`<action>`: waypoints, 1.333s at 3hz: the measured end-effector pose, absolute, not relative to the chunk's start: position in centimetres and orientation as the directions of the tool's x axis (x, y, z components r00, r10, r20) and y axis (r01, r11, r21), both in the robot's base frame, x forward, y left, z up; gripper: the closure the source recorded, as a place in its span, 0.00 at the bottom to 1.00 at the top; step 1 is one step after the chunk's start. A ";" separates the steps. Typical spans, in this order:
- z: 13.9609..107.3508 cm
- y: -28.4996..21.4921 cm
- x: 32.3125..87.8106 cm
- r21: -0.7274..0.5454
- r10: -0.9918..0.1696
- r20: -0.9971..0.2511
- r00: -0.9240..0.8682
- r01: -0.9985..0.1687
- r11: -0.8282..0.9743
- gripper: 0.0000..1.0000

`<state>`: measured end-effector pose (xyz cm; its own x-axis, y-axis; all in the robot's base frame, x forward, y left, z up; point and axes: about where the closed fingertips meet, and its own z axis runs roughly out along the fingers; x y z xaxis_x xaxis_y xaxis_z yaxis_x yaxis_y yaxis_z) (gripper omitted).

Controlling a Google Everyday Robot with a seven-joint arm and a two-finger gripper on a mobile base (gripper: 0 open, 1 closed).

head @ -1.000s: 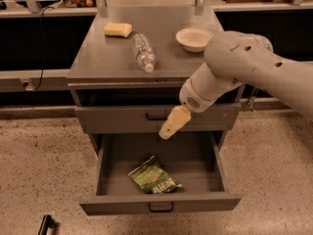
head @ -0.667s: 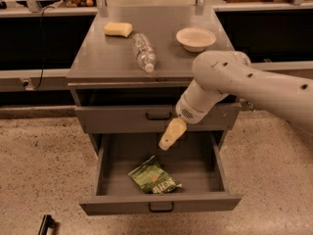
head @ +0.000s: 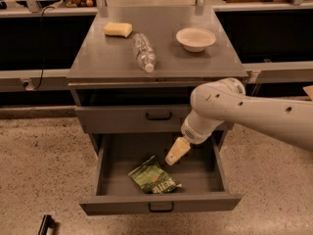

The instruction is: Pick green jalapeno chip bag from middle drawer and place on counter

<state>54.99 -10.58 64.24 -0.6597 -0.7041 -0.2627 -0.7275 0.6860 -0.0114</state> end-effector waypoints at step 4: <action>53.3 -4.2 58.5 0.027 -0.677 -0.315 -0.665 -0.720 0.694 0.00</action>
Offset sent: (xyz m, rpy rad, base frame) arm 0.0486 0.0737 -0.1467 0.1599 0.0246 -0.3298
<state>58.49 -4.16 53.26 -0.6649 -0.6772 -0.3151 -0.7196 0.6939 0.0272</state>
